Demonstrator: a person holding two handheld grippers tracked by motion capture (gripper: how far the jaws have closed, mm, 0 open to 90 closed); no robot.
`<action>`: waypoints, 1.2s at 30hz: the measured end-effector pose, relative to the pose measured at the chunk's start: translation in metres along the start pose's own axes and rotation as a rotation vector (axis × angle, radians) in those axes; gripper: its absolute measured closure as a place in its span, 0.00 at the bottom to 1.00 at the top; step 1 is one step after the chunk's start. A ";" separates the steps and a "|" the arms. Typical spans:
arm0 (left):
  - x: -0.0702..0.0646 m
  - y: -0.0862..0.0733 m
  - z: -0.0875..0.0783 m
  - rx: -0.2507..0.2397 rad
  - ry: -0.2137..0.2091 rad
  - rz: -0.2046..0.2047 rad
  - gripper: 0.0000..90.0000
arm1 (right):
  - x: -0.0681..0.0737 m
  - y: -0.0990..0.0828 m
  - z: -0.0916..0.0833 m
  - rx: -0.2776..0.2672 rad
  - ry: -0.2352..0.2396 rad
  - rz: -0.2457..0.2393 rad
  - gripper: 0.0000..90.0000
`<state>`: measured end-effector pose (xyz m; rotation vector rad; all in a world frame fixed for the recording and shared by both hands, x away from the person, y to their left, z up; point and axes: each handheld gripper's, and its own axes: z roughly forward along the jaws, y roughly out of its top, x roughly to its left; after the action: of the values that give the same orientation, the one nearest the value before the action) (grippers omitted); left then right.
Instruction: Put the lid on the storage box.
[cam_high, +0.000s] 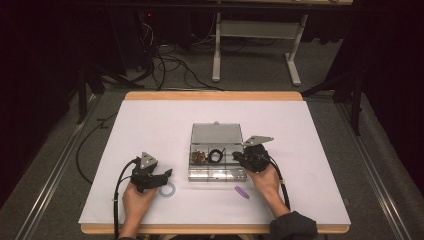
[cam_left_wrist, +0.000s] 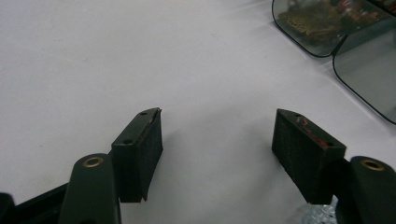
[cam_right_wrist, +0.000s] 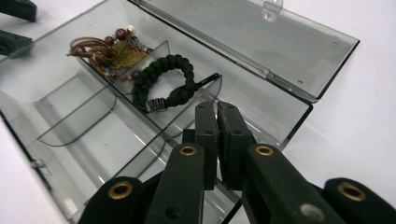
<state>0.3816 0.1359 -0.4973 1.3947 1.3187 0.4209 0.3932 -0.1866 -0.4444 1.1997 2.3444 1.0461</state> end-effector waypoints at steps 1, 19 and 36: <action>0.000 0.000 0.000 0.000 0.000 0.000 0.37 | 0.000 0.000 0.001 0.004 -0.001 0.008 0.98; 0.000 0.000 0.000 -0.001 0.000 -0.001 0.37 | 0.000 -0.006 -0.022 -0.062 -0.011 0.014 0.92; 0.000 0.000 0.000 0.000 0.000 0.000 0.37 | -0.003 -0.029 -0.050 -0.106 -0.008 0.016 0.91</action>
<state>0.3816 0.1359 -0.4973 1.3948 1.3190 0.4212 0.3509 -0.2232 -0.4310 1.1834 2.2462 1.1535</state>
